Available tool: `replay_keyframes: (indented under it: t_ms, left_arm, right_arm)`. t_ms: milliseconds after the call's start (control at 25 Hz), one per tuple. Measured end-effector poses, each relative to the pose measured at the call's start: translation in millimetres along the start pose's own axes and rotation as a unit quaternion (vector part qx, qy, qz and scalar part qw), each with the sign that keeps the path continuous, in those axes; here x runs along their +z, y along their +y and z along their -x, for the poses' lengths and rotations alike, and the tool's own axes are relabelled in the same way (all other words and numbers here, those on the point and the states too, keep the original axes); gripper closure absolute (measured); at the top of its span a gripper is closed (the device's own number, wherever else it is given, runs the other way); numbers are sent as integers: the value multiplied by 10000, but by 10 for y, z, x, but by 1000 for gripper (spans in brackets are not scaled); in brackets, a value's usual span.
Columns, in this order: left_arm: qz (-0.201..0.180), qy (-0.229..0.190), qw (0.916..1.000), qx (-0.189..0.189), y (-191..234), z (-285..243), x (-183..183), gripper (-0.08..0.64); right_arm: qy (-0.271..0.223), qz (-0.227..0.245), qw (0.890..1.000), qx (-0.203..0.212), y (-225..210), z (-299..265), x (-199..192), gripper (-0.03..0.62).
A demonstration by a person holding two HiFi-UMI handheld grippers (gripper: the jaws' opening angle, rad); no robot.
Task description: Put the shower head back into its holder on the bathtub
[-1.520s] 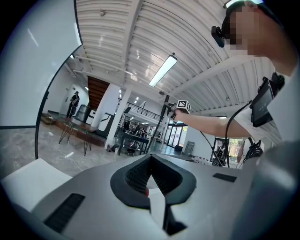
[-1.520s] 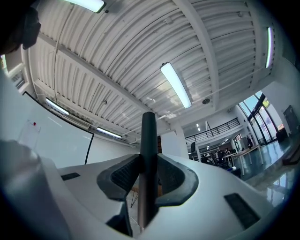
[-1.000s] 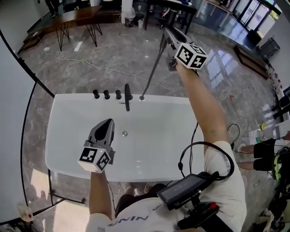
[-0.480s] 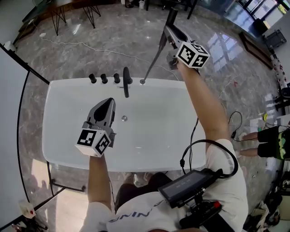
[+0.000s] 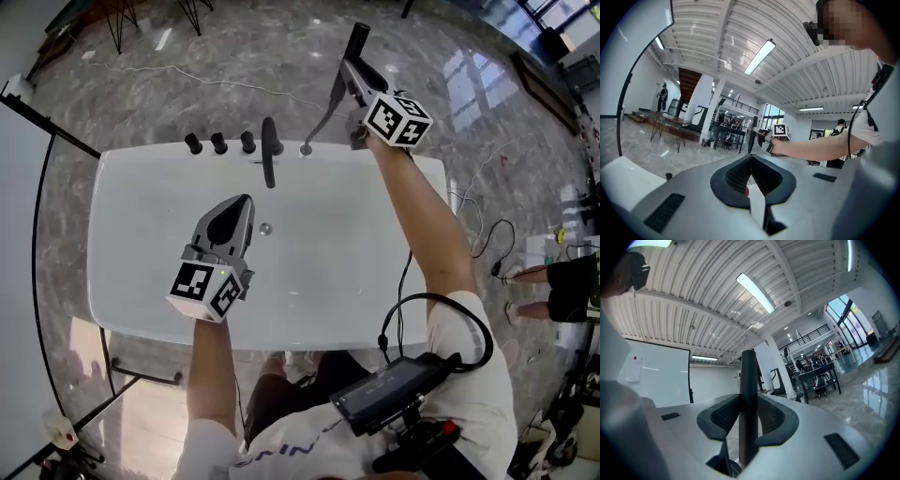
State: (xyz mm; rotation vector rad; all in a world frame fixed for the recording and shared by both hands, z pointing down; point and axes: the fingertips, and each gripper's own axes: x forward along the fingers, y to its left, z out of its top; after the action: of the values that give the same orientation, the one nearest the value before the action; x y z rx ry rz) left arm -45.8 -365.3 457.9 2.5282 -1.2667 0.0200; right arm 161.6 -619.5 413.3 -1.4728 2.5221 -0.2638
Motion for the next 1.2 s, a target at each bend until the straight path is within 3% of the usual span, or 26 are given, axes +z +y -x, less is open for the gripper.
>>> replay_keyframes:
  t_ms: [480, 840, 1200]
  left_arm:
    - [226, 130, 9996, 73, 157, 118, -544, 546]
    - [342, 217, 9992, 58, 219, -13, -868, 546]
    - [581, 343, 9973, 299, 403, 57, -1367, 546]
  right_arm:
    - [268, 185, 9989, -323, -327, -108, -788, 469]
    - [612, 120, 9976, -307, -453, -107, -1687, 469]
    - [762, 25, 9962, -412, -729, -184, -2524, 469]
